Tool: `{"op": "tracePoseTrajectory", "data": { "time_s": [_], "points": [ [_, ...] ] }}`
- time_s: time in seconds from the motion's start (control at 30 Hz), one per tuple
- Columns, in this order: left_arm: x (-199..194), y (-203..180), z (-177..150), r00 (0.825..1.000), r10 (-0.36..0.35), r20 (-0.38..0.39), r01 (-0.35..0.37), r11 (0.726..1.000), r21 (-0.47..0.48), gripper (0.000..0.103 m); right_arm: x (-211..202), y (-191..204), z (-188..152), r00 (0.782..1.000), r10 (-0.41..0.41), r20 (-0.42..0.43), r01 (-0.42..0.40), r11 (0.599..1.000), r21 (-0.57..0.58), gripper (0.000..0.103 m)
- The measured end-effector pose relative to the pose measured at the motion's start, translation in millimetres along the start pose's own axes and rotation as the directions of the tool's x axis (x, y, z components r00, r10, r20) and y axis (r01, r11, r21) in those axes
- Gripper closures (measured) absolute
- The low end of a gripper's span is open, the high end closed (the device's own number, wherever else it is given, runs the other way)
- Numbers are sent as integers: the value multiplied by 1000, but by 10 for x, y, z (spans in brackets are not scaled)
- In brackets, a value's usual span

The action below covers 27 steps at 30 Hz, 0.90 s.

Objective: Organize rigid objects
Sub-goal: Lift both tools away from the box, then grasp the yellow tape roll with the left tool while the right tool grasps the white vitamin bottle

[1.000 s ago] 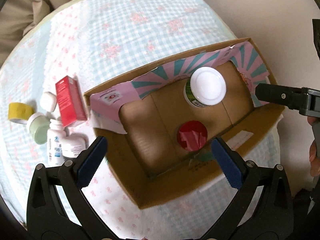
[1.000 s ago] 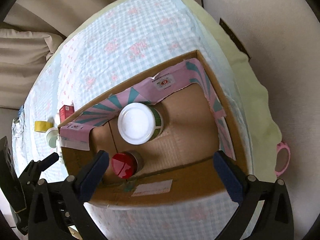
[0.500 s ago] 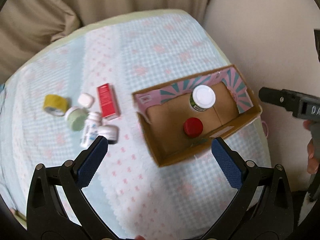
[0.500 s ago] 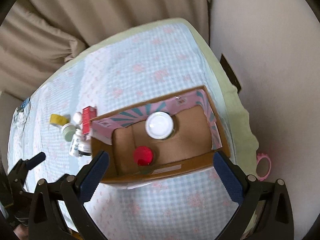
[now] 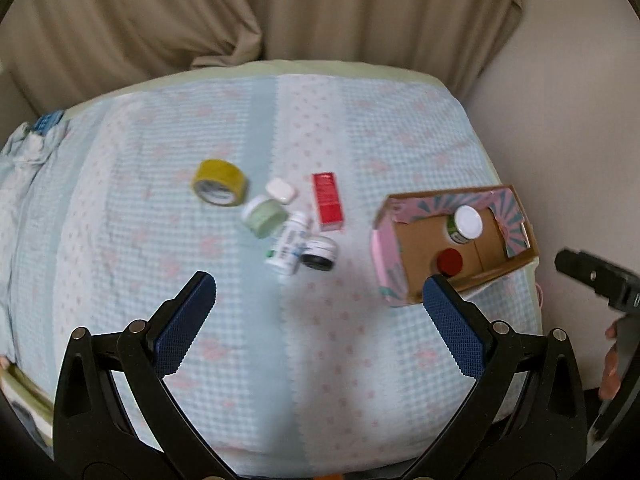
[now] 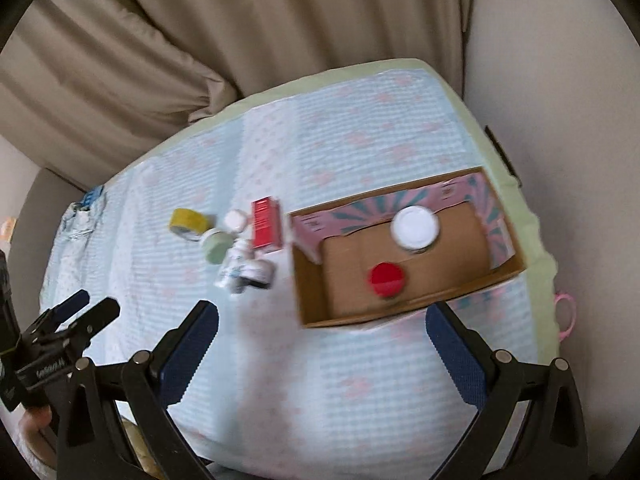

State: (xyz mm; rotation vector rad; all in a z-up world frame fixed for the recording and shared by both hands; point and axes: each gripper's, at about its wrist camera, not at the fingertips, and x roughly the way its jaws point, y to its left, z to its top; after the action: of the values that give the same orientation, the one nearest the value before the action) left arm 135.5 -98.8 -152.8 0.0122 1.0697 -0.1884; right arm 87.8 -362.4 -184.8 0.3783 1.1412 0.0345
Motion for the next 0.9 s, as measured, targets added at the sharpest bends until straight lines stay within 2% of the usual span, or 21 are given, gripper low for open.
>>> {"op": "tracePoseTrajectory", "data": {
  "time_s": [0.2, 0.43, 0.67, 0.9],
  "points": [
    [-158, 623, 98, 1000, 10, 21, -10, 1000, 4, 0, 127, 571, -221, 1000, 8, -10, -7, 996, 85, 0],
    [-88, 1348, 293, 999, -32, 9, 32, 999, -8, 0, 401, 1138, -367, 999, 20, -35, -13, 979, 205, 0],
    [316, 1892, 564, 997, -71, -42, 71, 997, 5, 0, 744, 1547, -449, 998, 22, -59, -5, 960, 279, 0],
    [948, 2081, 854, 989, -87, -119, 89, 996, 15, 0, 1277, 1782, -443, 992, 52, -113, -10, 940, 342, 0]
  ]
}}
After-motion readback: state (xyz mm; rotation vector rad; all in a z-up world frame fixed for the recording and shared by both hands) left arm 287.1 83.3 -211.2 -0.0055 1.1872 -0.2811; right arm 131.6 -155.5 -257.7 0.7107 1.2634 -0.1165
